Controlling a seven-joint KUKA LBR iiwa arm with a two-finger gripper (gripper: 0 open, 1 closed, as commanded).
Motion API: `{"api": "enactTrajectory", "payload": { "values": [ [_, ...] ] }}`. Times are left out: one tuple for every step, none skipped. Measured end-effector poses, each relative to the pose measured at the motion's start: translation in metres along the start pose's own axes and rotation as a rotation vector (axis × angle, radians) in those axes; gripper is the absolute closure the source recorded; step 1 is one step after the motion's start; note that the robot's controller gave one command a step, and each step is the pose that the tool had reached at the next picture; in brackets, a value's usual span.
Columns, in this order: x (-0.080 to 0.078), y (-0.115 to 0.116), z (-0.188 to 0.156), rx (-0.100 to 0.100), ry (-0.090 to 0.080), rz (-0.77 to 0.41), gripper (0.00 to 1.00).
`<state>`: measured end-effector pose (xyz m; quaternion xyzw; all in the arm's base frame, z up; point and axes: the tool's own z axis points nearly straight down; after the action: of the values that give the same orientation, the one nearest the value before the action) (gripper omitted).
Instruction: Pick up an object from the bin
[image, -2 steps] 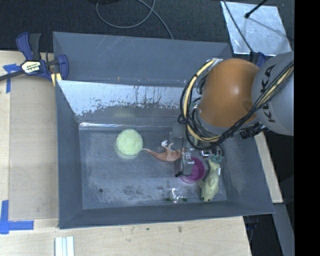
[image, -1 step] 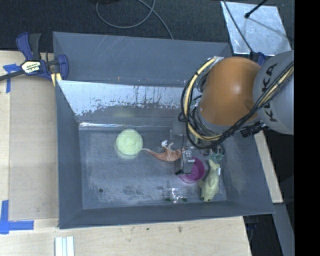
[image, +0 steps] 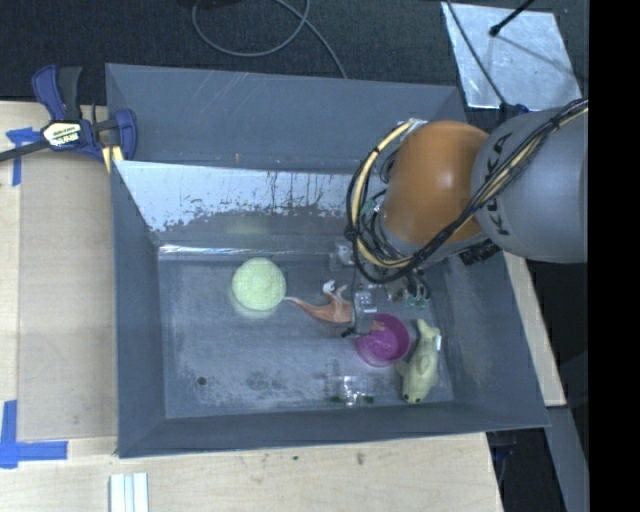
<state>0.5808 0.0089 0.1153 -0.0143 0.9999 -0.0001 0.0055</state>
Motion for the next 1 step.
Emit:
{"api": "enactTrajectory", "payload": {
  "values": [
    [-0.0102,-0.0045,0.0178,0.000,0.013,0.072,0.00]
  ]
}}
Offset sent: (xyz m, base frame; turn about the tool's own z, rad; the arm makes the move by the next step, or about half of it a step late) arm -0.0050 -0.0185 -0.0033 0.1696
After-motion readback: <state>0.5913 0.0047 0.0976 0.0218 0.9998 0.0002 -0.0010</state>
